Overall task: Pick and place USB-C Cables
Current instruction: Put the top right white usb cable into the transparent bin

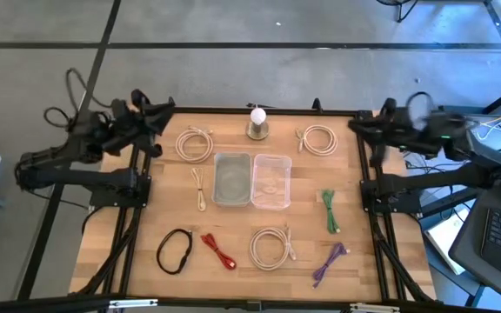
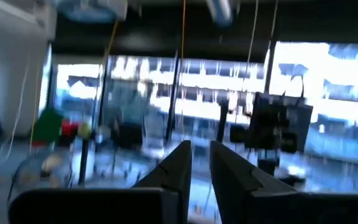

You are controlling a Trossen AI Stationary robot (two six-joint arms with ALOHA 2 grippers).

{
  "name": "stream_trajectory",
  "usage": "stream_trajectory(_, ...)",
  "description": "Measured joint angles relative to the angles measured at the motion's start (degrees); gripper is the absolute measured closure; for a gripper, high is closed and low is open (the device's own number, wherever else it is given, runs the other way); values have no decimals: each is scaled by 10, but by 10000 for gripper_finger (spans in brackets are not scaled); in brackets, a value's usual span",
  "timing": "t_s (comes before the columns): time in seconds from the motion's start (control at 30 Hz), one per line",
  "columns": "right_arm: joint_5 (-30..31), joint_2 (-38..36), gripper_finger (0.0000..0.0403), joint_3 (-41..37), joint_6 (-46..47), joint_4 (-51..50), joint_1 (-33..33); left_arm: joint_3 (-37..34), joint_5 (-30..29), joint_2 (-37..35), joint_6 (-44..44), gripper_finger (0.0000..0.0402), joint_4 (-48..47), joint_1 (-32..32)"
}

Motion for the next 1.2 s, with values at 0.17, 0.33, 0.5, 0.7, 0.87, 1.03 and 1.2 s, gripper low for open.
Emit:
stream_trajectory(0.17, 114, 91, 358, 48, 10, -164, -2, 35, -71, 13, 36, 359, -140, 0)
stream_trajectory(0.33, 131, 150, 358, 35, 68, -213, -49, 35, -188, 14, 7, 368, -274, 3)
stream_trajectory(0.5, 5, 204, 358, 27, 125, -290, -156, 28, -203, 14, -45, 369, -322, 26)
stream_trajectory(0.7, -142, 292, 358, 27, 89, -331, -303, 21, -196, 19, -48, 366, -319, 61)
stream_trajectory(0.87, -147, 368, 358, 27, 20, -298, -361, 21, -197, 35, -48, 370, -319, 77)
stream_trajectory(1.03, -147, 430, 358, 27, -93, -252, -374, 21, -197, 55, -48, 367, -319, 79)
stream_trajectory(1.2, -157, 473, 352, 27, -178, -205, -374, 21, -196, 75, -47, 367, -320, 79)
